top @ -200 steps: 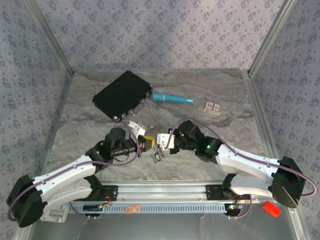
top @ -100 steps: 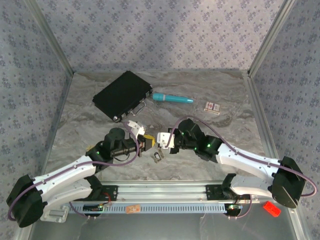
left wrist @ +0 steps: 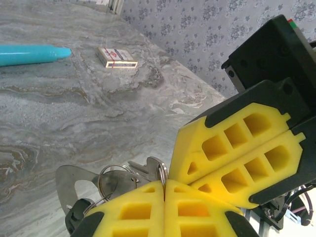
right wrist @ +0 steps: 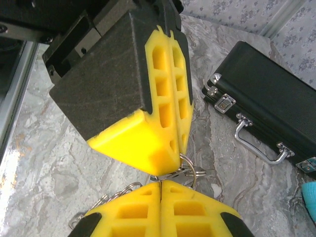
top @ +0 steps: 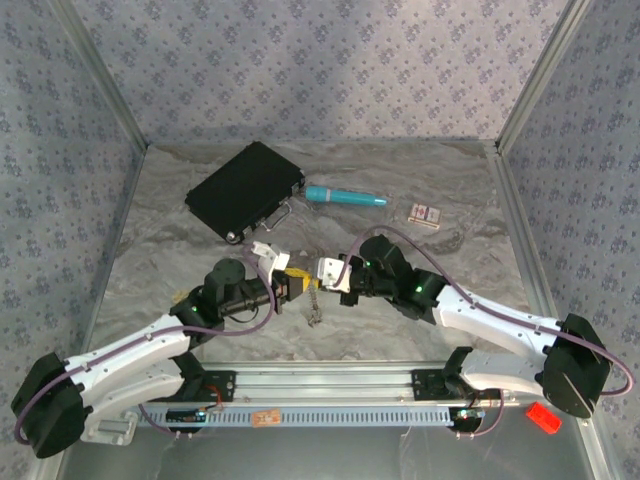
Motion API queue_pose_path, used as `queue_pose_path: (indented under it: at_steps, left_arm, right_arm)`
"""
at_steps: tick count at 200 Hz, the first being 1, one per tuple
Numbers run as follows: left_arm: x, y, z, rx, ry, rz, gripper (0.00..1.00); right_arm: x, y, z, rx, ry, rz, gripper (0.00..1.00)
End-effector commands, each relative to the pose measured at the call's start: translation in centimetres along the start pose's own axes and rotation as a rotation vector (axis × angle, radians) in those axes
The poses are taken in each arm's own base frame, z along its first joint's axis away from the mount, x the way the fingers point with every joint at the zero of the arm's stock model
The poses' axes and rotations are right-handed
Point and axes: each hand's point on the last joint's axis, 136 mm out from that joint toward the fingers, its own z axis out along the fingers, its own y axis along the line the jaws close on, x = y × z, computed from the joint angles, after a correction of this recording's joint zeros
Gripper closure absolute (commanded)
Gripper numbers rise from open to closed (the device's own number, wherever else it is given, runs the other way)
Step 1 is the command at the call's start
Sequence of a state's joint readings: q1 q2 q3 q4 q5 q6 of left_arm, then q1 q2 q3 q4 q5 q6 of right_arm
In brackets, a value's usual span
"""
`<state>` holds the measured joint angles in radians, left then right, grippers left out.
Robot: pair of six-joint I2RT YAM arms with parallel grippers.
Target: Put the keys on the keyring
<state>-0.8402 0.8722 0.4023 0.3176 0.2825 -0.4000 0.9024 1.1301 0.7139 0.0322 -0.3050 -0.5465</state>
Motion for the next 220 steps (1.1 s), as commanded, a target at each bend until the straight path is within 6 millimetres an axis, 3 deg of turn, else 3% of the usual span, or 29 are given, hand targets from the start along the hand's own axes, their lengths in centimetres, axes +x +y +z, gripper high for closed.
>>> queue_pose_path:
  at_steps: [1,12,65,90,133,161,184,194,220]
  left_arm:
    - [-2.4,-1.6,-0.4,0.057,-0.105,0.076,1.00]
    - [-2.5,-1.6,-0.4,0.059,-0.111,0.091,1.00]
    - [-3.2,-1.6,-0.7,0.048,-0.163,0.192,1.00]
    - [-3.5,-1.7,-0.8,0.049,-0.188,0.289,1.00]
    - [-3.3,-1.8,-0.9,0.041,-0.208,0.449,1.00]
    - [-2.3,-0.5,-0.4,-0.012,-0.130,0.396,1.00]
    - [-1.4,0.3,-0.6,-0.040,-0.104,0.326,1.00]
    - [-1.1,0.5,-1.0,-0.052,-0.109,0.303,1.00]
    - [-1.0,0.5,-2.1,-0.050,-0.160,0.279,1.00]
  right_arm:
    - [-1.1,0.2,-0.4,-0.009,-0.061,0.042,1.00]
    - [-1.2,0.2,-0.5,-0.012,-0.064,0.042,0.99]
    - [-0.9,2.0,-1.8,-0.088,-0.050,0.058,0.69]
    - [-0.5,2.5,-3.3,-0.110,-0.041,0.086,0.66]
    - [0.7,-2.6,-4.8,0.112,-0.065,0.257,0.74]
    - [5.7,-6.9,-4.9,0.354,0.099,0.464,0.73]
    - [8.0,-7.0,-4.4,0.359,0.186,0.645,0.67]
    - [7.7,-6.3,-3.9,0.300,0.193,0.682,0.65]
    - [3.5,-2.8,-2.3,0.028,0.054,0.604,0.62]
